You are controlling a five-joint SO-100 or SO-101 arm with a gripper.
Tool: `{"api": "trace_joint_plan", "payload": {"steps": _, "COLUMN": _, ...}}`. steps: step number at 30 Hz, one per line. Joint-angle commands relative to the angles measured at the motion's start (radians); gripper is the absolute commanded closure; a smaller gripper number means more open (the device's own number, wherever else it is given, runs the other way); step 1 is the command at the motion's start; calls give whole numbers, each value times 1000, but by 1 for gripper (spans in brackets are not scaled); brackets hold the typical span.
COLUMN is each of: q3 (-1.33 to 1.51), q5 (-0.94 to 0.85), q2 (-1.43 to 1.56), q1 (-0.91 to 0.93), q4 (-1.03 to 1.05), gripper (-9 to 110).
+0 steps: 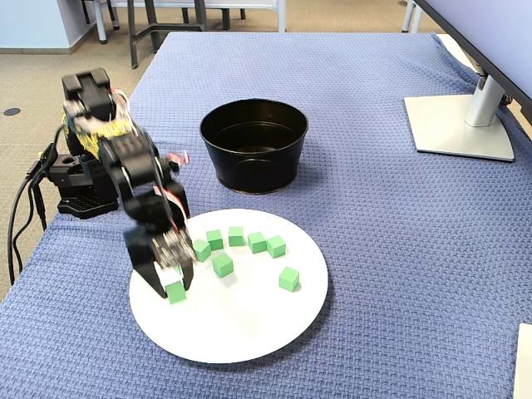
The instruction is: Pick up the green cubes from the white plate and place them in the black recipient
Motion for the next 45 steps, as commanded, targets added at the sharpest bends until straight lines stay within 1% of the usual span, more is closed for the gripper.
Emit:
{"api": "trace_joint_plan", "payload": {"steps": 1, "q3": 40, "q5": 126, "q2": 273, "q1": -46, "q4": 61, "gripper": 101}}
{"api": "trace_joint_plan", "payload": {"steps": 6, "q3": 11, "q5": 282, "q2": 462, "q1": -140, "q4": 229, "gripper": 101}}
{"api": "trace_joint_plan", "payload": {"steps": 10, "q3": -41, "q5": 456, "q2": 584, "q1": -270, "q4": 319, "gripper": 101}}
{"api": "trace_joint_plan", "payload": {"steps": 14, "q3": -104, "q5": 670, "q2": 643, "q1": -491, "q4": 387, "gripper": 101}}
{"api": "trace_joint_plan", "payload": {"steps": 16, "q3": -127, "q5": 778, "q2": 647, "q1": -612, "q4": 388, "gripper": 102}}
{"api": "trace_joint_plan", "payload": {"steps": 21, "q3": -206, "q5": 954, "q2": 581, "q1": -873, "q4": 374, "gripper": 102}}
{"api": "trace_joint_plan", "payload": {"steps": 25, "q3": -210, "q5": 1049, "q2": 491, "q1": -1039, "q4": 314, "gripper": 102}}
{"api": "trace_joint_plan", "payload": {"steps": 28, "q3": -210, "q5": 1108, "q2": 416, "q1": -1129, "q4": 299, "gripper": 102}}
{"api": "trace_joint_plan", "payload": {"steps": 33, "q3": -195, "q5": 1141, "q2": 311, "q1": -1204, "q4": 258, "gripper": 102}}
{"api": "trace_joint_plan", "payload": {"steps": 38, "q3": -164, "q5": 1126, "q2": 265, "q1": -1246, "q4": 247, "gripper": 102}}
{"api": "trace_joint_plan", "payload": {"steps": 39, "q3": -161, "q5": 1121, "q2": 265, "q1": -1247, "q4": 247, "gripper": 98}}
{"api": "trace_joint_plan", "payload": {"steps": 40, "q3": -163, "q5": 1106, "q2": 265, "q1": -1247, "q4": 259, "gripper": 87}}
{"api": "trace_joint_plan", "payload": {"steps": 41, "q3": -176, "q5": 1086, "q2": 262, "q1": -1246, "q4": 279, "gripper": 72}}
{"api": "trace_joint_plan", "payload": {"steps": 44, "q3": -227, "q5": 1039, "q2": 268, "q1": -1200, "q4": 322, "gripper": 62}}
{"api": "trace_joint_plan", "payload": {"steps": 45, "q3": -238, "q5": 1022, "q2": 275, "q1": -1177, "q4": 324, "gripper": 61}}
